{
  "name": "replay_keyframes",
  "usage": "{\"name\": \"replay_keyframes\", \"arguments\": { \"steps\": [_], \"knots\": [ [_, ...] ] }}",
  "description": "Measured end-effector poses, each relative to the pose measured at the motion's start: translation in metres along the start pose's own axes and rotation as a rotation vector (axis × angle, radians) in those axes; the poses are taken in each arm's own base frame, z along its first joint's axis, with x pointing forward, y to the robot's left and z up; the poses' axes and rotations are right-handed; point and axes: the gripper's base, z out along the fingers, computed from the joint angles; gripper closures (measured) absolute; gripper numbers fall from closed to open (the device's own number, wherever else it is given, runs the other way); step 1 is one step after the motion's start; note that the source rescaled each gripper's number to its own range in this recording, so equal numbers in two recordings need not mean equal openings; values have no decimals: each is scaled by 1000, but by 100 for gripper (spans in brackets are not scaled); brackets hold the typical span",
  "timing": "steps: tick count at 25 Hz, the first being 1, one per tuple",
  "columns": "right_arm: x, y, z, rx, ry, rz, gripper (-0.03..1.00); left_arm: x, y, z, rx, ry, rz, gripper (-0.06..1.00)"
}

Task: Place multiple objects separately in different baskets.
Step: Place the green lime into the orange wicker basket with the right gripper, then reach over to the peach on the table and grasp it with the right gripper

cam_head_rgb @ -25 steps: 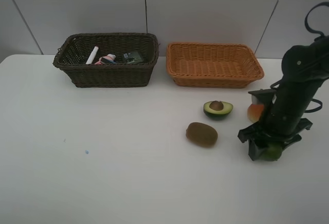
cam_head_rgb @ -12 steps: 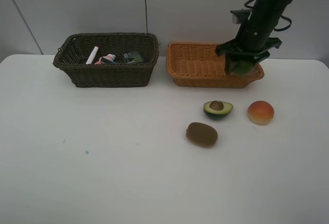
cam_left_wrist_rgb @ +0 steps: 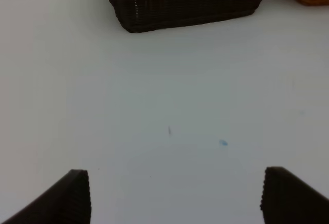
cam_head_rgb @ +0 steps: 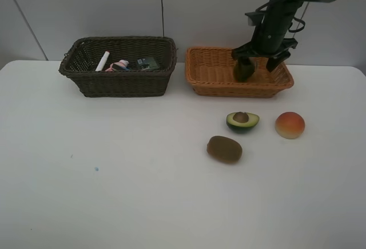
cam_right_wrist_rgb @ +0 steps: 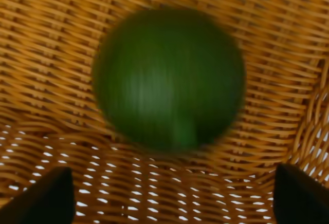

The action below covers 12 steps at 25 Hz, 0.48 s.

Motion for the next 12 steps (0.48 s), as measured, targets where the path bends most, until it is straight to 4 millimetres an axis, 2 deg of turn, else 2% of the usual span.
{"name": "replay_keyframes", "arguments": {
  "steps": [4,8,10,12],
  "knots": [
    [6,1,-19,-31,37,18,-3,0,0,0,0,0,0,14],
    [10,-5,-57,-11,-14,20,-3,0,0,0,0,0,0,14],
    [17,-12,-71,-2,-30,40,-3,0,0,0,0,0,0,14],
    [31,-26,-75,4,-7,77,-3,0,0,0,0,0,0,14]
  ]
}}
